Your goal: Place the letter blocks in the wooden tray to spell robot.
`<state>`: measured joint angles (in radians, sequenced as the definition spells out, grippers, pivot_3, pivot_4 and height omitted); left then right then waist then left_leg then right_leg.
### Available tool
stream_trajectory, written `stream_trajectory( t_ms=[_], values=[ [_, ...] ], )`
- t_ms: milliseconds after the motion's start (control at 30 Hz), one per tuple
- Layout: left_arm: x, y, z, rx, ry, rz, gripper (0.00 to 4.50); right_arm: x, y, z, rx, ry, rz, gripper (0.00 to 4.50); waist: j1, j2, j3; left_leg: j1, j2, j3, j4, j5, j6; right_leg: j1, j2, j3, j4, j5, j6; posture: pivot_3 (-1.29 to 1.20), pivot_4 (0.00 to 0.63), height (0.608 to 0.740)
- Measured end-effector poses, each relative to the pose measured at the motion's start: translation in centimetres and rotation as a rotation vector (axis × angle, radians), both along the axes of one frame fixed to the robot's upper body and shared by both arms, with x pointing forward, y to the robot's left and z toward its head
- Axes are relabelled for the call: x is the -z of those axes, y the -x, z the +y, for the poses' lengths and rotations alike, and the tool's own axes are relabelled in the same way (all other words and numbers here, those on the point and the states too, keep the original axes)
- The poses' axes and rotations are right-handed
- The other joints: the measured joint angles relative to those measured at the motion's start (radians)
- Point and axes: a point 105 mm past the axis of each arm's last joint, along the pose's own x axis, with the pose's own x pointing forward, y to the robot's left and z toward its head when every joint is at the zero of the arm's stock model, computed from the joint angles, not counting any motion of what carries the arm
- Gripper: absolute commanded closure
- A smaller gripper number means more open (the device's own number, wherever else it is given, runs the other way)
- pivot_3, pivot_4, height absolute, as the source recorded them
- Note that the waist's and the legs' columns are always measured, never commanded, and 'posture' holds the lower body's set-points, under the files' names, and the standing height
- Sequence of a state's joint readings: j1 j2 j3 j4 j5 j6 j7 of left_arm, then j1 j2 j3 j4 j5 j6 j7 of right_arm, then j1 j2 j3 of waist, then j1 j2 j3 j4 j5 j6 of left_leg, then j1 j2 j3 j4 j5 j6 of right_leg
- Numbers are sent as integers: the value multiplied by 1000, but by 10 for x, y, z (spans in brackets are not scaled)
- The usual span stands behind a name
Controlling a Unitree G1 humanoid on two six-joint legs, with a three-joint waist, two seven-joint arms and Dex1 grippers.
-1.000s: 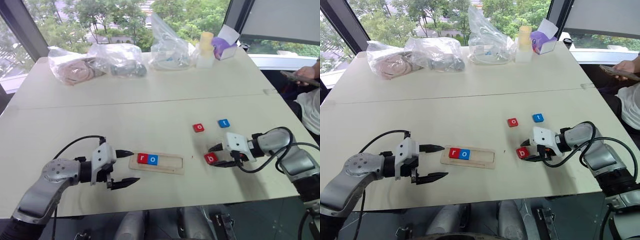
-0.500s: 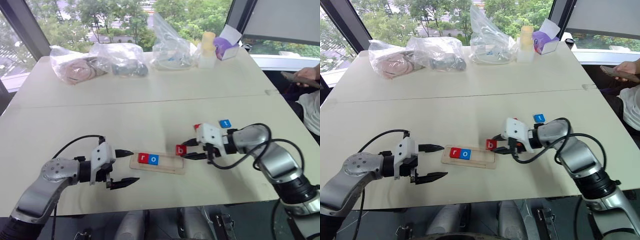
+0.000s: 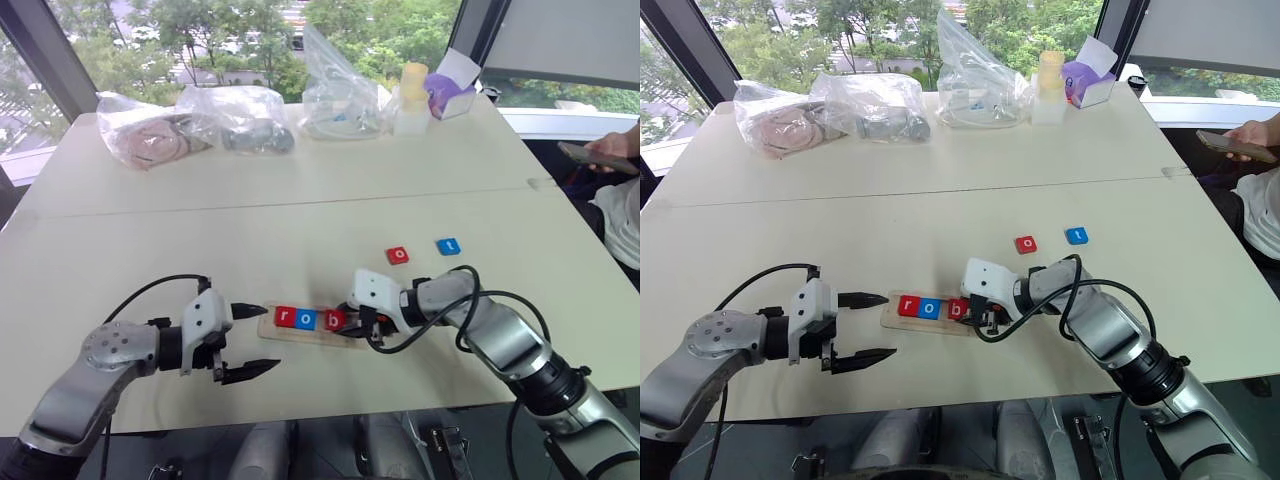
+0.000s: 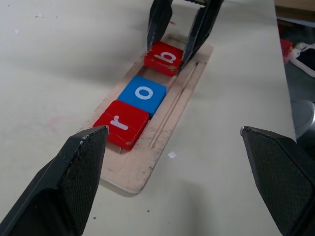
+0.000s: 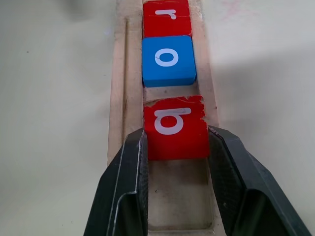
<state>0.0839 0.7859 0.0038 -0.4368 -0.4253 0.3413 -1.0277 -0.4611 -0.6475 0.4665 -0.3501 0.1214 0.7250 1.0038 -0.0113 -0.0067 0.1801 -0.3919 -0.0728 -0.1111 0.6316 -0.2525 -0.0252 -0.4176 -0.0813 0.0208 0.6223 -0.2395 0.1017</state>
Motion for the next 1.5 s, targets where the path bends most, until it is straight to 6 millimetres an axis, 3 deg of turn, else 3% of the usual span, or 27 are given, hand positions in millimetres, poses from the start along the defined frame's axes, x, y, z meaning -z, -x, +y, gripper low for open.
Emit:
stream_trajectory(
  t_ms=[533,733,767,967,1200,1333,1500],
  values=[
    [0,2,-1,-5,-1,-3,0,0,0,6,-4,6,1,3381,-1,0,0,0,0,0,0,0,0,0,0,0,0,0,1,0,150,740],
    [0,2,0,-15,-1,-2,0,0,2,12,-25,3,4,345,-1,0,0,0,0,0,0,0,0,0,0,0,1,0,1,0,150,740],
    [0,1,0,-17,-1,-2,0,0,2,12,-26,2,1,48,-1,0,0,0,0,0,0,0,0,0,0,0,1,0,0,0,150,740],
    [0,1,1,-24,-1,-6,0,-10,-10,8,-18,12,-61,48,-1,0,0,0,0,0,0,0,0,0,0,0,1,0,1,0,150,740],
    [0,1,0,-24,2,-6,0,-38,-35,-27,147,-21,-131,48,1,0,0,0,0,0,0,0,0,-1,0,0,1,0,1,0,150,740],
    [1,1,-5,-12,14,-3,0,-28,-27,-30,163,-30,-68,48,-1,0,0,0,0,0,0,0,0,-1,0,0,1,1,1,0,150,740],
    [0,0,-8,-3,22,-11,0,-19,-11,-20,114,-40,-4,48,-1,0,0,0,0,1,0,0,0,-1,0,0,3,0,1,0,150,740]
  ],
)
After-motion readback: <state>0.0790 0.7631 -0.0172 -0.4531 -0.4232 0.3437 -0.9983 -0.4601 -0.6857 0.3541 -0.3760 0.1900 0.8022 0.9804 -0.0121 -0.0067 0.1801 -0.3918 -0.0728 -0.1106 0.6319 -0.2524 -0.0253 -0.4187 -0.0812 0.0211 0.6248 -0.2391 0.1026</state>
